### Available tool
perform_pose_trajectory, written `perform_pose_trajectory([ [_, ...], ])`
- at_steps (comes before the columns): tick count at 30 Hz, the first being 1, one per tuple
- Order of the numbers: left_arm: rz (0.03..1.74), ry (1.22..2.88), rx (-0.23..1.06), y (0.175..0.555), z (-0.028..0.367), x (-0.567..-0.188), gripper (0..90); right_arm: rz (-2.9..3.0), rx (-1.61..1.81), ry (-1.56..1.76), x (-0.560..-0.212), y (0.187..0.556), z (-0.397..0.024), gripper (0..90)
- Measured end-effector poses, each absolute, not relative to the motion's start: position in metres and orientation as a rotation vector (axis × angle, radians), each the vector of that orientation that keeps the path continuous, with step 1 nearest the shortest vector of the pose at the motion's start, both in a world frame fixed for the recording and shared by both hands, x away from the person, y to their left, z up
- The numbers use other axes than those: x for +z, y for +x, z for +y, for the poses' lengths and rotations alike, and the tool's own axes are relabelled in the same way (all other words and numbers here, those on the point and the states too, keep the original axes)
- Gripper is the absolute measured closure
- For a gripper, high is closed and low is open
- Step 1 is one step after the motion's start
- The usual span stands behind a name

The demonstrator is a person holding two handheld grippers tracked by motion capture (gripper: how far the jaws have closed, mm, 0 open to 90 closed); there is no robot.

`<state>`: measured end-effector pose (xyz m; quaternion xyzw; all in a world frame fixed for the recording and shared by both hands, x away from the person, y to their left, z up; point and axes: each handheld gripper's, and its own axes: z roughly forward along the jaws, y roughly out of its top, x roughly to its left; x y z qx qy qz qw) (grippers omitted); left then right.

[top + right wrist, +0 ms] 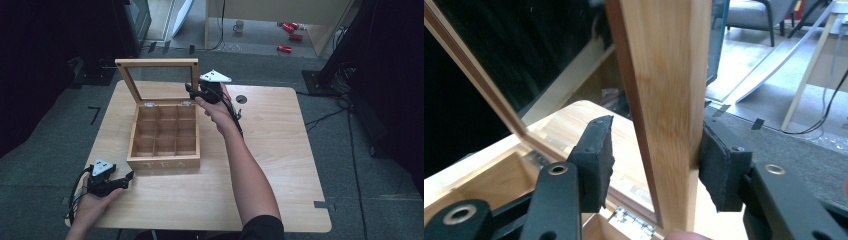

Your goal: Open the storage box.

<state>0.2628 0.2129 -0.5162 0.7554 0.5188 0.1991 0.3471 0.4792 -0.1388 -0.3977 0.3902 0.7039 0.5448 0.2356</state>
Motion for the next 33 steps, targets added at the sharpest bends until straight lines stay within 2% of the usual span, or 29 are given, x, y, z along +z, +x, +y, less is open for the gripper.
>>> perform_pose_trajectory([
  [6,1.345,1.958,0.515,0.263,0.213,-0.516,25.5,1.914,1.428,1.135,-0.394,0.494,-0.133,55.8],
  [8,1.345,1.958,0.515,0.263,0.213,-0.516,25.5,1.9,1.416,1.189,-0.393,0.498,-0.134,60.5],
  [9,1.345,1.958,0.514,0.263,0.213,-0.516,25.5,1.886,1.408,1.228,-0.392,0.5,-0.135,66.1],
  [10,1.345,1.958,0.513,0.263,0.213,-0.516,25.5,1.868,1.404,1.259,-0.392,0.502,-0.135,66.8],
  [17,1.345,1.96,0.515,0.263,0.213,-0.516,25.5,1.807,1.387,1.398,-0.397,0.51,-0.129,67.2],
  [26,1.345,1.959,0.515,0.263,0.213,-0.516,25.6,1.802,1.371,1.393,-0.397,0.512,-0.127,66.4],
  [28,1.346,1.956,0.512,0.263,0.213,-0.516,25.6,1.794,1.369,1.394,-0.397,0.509,-0.127,55.2],
  [33,1.345,1.957,0.514,0.263,0.213,-0.516,25.6,1.819,1.363,1.389,-0.394,0.498,-0.13,37.7],
])
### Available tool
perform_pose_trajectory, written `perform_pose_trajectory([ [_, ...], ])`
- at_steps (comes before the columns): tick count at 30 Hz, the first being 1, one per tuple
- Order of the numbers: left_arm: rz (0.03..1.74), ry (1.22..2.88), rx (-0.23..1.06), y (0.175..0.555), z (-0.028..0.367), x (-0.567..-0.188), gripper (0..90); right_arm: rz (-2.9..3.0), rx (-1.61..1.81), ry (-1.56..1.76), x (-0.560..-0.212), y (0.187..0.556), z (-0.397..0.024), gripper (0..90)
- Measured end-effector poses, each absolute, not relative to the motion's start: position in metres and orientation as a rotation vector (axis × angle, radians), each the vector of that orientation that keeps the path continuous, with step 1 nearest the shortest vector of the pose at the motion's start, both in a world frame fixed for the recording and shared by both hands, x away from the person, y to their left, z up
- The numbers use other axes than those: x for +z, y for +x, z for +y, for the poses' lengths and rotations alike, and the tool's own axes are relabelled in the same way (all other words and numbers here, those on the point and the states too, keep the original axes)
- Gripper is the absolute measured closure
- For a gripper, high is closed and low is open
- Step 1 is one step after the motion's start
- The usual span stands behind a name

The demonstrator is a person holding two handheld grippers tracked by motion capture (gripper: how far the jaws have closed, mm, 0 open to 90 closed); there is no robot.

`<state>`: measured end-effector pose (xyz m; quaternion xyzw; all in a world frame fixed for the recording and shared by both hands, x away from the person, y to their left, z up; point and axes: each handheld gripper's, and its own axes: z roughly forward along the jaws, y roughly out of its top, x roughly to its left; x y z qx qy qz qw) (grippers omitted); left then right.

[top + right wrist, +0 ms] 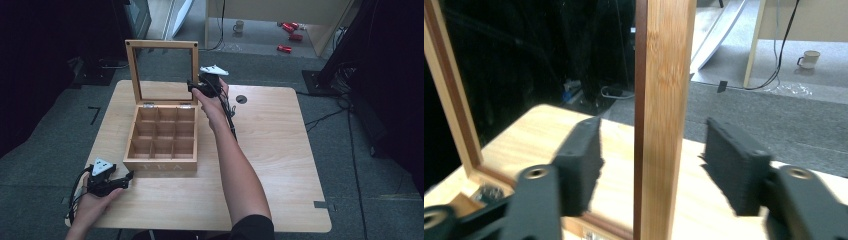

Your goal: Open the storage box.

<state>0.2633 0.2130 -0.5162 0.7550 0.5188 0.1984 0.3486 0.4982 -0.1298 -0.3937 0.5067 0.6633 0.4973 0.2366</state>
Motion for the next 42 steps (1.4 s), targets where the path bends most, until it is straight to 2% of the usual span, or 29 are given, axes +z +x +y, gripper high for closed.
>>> perform_pose_trajectory([
  [1,1.345,1.957,0.514,0.263,0.213,-0.516,25.6,1.832,1.351,1.383,-0.392,0.494,-0.131,32.5],
  [8,1.346,1.958,0.51,0.263,0.213,-0.516,25.5,1.936,1.333,1.329,-0.392,0.461,-0.147,15.0],
  [16,1.344,1.967,0.523,0.263,0.212,-0.516,25.5,1.977,1.336,1.328,-0.401,0.417,-0.178,4.5],
  [32,1.346,1.969,0.531,0.263,0.211,-0.516,25.6,1.974,1.227,1.331,-0.432,0.333,-0.253,3.4],
  [42,1.347,1.973,0.536,0.263,0.21,-0.516,25.6,1.927,1.158,1.389,-0.454,0.294,-0.297,3.4],
])
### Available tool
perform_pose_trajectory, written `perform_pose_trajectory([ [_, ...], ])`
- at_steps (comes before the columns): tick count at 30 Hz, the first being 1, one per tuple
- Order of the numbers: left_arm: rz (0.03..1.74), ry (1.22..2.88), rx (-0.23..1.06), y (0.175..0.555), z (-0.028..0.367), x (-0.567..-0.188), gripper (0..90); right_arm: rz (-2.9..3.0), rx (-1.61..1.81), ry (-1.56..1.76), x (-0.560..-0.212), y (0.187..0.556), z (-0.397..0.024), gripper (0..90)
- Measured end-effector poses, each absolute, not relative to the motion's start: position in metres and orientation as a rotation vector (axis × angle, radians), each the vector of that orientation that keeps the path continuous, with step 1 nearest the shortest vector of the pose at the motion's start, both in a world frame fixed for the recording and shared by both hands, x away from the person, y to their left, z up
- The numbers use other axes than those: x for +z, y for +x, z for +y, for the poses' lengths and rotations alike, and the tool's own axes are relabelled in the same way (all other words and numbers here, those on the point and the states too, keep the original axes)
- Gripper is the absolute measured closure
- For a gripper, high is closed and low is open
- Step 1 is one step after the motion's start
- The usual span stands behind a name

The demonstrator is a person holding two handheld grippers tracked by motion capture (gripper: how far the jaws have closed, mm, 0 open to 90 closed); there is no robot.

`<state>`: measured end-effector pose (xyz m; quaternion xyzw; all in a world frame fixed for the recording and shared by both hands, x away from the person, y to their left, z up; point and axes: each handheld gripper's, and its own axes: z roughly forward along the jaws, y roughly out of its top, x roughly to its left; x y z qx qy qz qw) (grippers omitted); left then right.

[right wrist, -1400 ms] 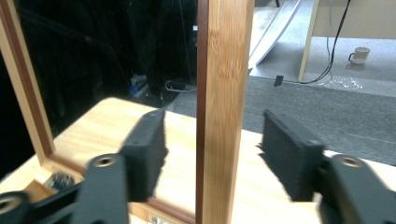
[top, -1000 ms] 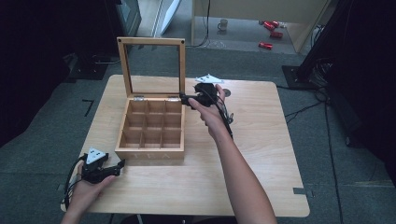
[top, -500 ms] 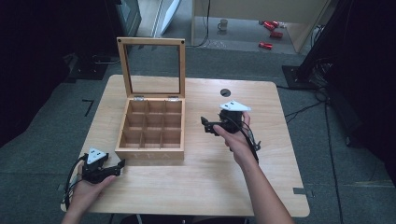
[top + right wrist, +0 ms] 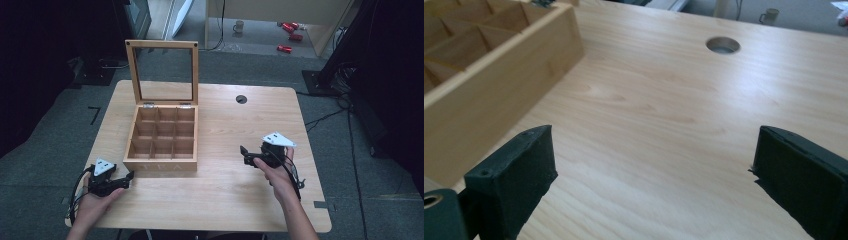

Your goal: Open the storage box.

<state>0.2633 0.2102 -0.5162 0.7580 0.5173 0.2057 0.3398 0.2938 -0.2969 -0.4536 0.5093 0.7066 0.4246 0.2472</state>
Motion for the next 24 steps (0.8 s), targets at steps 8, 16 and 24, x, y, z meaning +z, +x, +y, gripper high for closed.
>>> perform_pose_trajectory([
  [8,1.348,1.971,0.536,0.263,0.21,-0.516,25.6,1.881,1.101,1.476,-0.47,0.266,-0.335,3.4],
  [16,1.35,1.975,0.542,0.263,0.209,-0.516,25.7,1.834,1.075,1.598,-0.491,0.237,-0.372,3.4],
  [24,1.351,1.98,0.548,0.262,0.209,-0.516,25.7,1.807,1.001,1.677,-0.51,0.214,-0.4,3.1],
])
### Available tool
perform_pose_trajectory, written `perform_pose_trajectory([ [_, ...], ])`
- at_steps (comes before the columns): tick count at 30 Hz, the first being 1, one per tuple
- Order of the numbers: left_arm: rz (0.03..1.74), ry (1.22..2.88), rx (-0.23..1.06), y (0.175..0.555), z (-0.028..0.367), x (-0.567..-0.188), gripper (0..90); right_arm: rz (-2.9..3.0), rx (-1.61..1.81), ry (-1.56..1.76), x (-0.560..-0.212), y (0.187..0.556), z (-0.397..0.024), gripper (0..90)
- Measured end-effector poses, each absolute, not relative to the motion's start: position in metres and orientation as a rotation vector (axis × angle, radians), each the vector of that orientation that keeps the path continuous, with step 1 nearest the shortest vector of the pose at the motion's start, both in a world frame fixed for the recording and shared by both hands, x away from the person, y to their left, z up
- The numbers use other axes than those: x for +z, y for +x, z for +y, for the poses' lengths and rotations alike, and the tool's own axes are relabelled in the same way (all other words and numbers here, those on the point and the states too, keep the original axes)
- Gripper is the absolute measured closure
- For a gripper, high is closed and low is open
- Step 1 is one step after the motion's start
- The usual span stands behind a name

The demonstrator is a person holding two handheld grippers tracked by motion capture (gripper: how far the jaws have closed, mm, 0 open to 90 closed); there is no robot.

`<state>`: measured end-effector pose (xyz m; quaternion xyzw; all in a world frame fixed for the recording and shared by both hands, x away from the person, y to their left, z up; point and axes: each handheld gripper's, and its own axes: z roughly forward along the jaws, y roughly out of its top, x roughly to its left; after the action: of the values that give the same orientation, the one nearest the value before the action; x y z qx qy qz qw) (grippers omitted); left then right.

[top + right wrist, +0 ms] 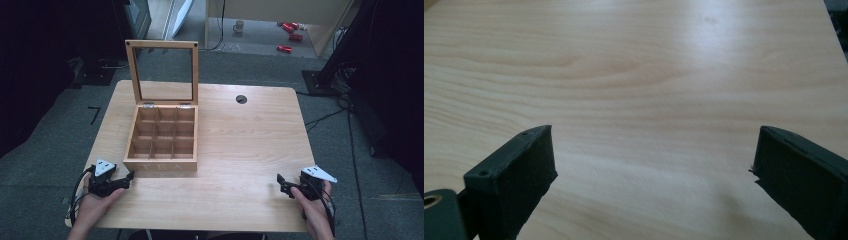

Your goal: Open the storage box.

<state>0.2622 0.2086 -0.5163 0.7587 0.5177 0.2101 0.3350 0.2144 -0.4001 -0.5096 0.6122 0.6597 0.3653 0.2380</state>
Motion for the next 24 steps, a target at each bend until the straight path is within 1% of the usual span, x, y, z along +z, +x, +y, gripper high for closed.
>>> perform_pose_trajectory([
  [6,1.352,1.981,0.551,0.262,0.208,-0.516,25.7,1.819,0.904,1.708,-0.521,0.203,-0.413,2.8],
  [15,1.351,1.982,0.555,0.262,0.208,-0.516,25.7,1.868,0.812,1.681,-0.526,0.201,-0.406,2.2],
  [24,1.351,1.983,0.556,0.262,0.208,-0.516,25.6,1.872,0.813,1.676,-0.526,0.201,-0.406,2.0],
])
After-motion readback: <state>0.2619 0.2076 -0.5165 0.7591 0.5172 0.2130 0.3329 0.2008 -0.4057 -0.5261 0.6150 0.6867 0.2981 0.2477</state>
